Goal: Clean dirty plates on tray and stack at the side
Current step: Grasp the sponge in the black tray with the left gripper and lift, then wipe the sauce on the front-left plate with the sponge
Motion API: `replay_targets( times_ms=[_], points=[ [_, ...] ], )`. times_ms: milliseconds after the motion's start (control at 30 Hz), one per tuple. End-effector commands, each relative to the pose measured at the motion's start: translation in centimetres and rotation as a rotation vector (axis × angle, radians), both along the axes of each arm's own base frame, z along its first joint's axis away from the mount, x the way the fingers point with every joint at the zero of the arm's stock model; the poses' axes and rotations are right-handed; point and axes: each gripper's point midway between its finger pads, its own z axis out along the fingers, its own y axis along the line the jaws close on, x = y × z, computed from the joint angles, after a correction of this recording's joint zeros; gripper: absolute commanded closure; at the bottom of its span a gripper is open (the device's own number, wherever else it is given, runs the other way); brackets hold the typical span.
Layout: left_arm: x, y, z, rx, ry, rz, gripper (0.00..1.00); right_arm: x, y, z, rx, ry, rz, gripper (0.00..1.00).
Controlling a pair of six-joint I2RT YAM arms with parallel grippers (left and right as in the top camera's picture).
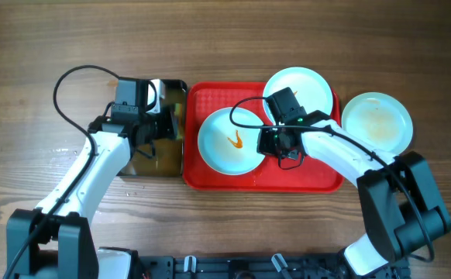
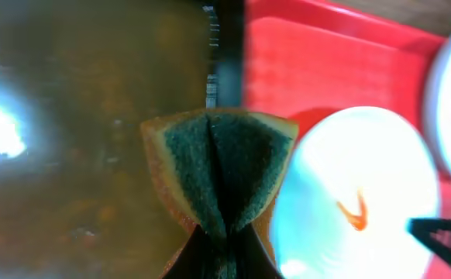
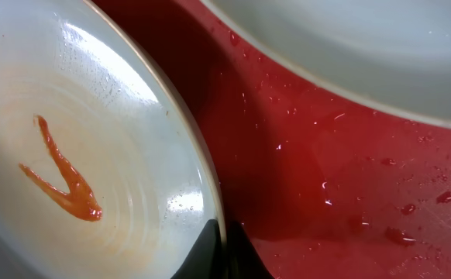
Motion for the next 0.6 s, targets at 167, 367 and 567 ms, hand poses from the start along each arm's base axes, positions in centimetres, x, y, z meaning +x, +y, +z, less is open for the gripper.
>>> replay_targets(
  times_ms=[167,367,567],
  points=[
    [-1.3,-9.5,0.1,-0.338,0.098,-0.144,0.96,-0.3,-0.4,-0.1,-0.027,-0.008,0.019,0.95],
    [-2.7,-15.8,-2.6,-0.444,0.197,-0.206,0.96,-0.2,-0.4,-0.1,-0.027,-0.008,0.019,0.96],
    [-3.5,-18.7,-5.7,-0.456,0.248,-0.205,0.96,-0.3,-0.4,-0.1,-0.027,-0.008,0.019,0.96]
  ],
)
